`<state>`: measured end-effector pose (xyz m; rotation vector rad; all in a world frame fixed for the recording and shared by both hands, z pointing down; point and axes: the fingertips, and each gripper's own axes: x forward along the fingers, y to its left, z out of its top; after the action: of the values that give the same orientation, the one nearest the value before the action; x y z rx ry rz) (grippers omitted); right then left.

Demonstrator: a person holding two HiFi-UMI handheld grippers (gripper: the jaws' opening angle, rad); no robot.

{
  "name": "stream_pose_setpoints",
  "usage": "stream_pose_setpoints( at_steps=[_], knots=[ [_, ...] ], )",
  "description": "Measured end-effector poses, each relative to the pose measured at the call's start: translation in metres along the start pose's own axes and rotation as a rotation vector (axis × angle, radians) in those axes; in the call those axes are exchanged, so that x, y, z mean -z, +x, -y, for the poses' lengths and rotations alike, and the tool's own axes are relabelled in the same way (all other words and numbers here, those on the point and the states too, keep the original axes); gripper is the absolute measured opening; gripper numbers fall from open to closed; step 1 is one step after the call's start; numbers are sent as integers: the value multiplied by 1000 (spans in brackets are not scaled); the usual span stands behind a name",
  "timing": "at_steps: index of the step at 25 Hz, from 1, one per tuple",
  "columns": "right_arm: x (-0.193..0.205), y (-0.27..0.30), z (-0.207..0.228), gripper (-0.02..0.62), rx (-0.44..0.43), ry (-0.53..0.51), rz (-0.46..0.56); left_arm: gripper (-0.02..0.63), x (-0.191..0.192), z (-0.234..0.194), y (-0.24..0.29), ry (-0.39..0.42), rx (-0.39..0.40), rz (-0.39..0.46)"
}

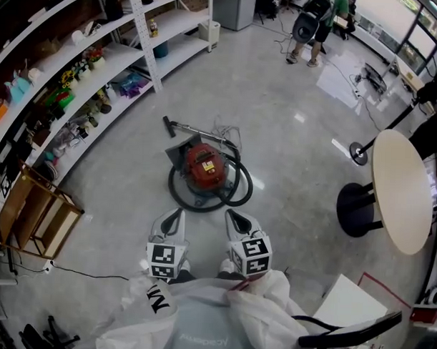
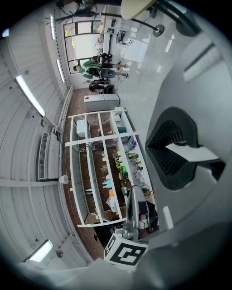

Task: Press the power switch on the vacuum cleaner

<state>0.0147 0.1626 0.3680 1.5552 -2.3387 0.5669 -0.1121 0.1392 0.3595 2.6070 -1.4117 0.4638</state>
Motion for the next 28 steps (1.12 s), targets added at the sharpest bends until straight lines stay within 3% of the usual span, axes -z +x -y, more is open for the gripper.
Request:
stream_pose_setpoints(
  at_steps=[15,28],
  knots=[
    [-1,14,-80,-2,64,1,21,0,21,-59,-41,-8,51,7],
    [-4,3,-82,-2,84,-33,47,0,21,-52,-53,-18,48,15]
  ],
)
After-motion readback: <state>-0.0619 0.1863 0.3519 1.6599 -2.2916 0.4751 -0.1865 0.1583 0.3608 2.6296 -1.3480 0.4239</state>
